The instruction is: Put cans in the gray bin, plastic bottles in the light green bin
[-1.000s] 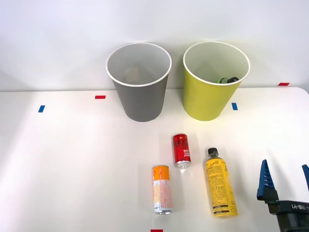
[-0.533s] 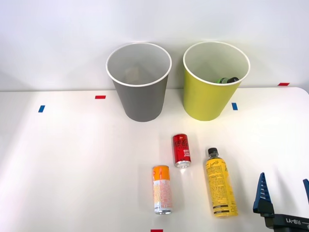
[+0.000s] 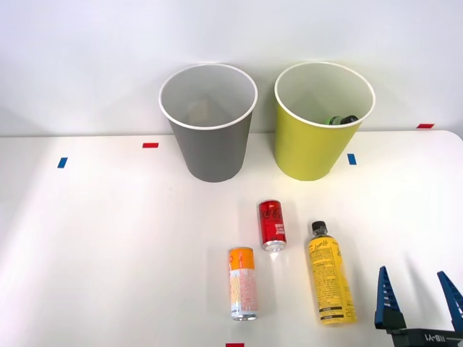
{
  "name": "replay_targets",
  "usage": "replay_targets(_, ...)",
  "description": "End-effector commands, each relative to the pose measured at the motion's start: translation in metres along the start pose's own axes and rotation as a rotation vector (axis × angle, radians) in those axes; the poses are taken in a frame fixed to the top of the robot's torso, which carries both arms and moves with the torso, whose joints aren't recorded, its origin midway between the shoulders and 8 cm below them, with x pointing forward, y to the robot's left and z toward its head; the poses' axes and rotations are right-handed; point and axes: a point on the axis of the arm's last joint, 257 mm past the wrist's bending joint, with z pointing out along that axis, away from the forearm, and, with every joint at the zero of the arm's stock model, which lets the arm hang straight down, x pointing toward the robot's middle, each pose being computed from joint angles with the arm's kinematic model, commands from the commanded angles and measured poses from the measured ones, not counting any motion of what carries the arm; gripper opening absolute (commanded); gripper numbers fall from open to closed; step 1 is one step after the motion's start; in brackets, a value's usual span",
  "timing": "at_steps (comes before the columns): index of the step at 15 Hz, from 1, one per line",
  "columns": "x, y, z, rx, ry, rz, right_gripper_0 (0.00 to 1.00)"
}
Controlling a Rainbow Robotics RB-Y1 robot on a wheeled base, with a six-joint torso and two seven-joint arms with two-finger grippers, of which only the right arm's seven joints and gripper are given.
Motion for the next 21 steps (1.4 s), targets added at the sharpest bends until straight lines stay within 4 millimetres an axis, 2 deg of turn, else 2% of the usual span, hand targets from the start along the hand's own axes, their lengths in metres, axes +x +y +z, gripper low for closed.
replay_targets(1,0.002,0.005,-0.024,-0.024,0.016,-0.051,1.0)
replay_targets(7,0.008,0.016,-0.062,-0.053,0.062,-0.098,1.0)
replay_targets(13,0.023,0.045,-0.103,-0.086,0.136,-0.098,1.0)
replay_targets(17,0.022,0.055,-0.118,-0.089,0.143,-0.083,1.0)
replay_targets(21,0.02,0.054,-0.119,-0.088,0.138,-0.091,1.0)
